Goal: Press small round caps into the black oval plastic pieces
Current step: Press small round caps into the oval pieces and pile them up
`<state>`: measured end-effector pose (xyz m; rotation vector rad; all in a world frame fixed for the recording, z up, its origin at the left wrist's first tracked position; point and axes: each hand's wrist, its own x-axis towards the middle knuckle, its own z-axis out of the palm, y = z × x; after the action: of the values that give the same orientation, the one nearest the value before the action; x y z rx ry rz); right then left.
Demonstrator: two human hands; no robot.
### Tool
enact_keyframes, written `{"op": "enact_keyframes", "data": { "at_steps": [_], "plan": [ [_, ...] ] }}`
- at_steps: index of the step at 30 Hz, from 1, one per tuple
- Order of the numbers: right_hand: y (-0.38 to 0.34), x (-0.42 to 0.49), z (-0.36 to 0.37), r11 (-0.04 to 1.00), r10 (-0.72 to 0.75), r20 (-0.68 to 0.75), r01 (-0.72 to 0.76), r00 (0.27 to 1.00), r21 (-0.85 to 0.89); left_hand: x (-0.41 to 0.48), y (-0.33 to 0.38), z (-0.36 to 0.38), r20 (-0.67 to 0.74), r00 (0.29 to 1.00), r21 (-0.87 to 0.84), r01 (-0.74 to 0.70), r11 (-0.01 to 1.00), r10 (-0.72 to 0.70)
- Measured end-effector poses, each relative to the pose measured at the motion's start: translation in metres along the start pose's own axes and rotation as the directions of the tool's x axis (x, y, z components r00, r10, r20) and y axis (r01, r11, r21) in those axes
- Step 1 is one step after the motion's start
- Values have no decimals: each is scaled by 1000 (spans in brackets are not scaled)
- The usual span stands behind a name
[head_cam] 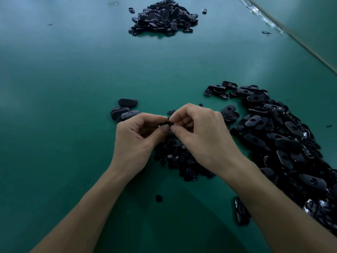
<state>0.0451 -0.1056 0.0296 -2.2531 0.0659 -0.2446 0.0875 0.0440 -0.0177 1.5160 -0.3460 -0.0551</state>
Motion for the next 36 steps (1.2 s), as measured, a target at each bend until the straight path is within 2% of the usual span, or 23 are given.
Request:
{"op": "enact_keyframes", "data": {
  "at_steps": [17, 24, 29, 36],
  "plan": [
    [-2, -1, 0, 997, 66, 20, -65, 998, -34, -2, 0, -1, 25, 1000, 23, 5, 1000, -6],
    [-7, -1, -3, 995, -4, 50, 9, 999, -97, -2, 1, -2, 30, 999, 35, 13, 999, -14],
    [-6, -3, 1, 988, 47, -8, -47, 999, -146, -3, 0, 0, 57, 998, 79, -24, 997, 20],
    [-7, -2, 4, 986, 73, -34, -77, 997, -147, -3, -1, 0, 10, 999, 134, -53, 990, 52]
  ]
}}
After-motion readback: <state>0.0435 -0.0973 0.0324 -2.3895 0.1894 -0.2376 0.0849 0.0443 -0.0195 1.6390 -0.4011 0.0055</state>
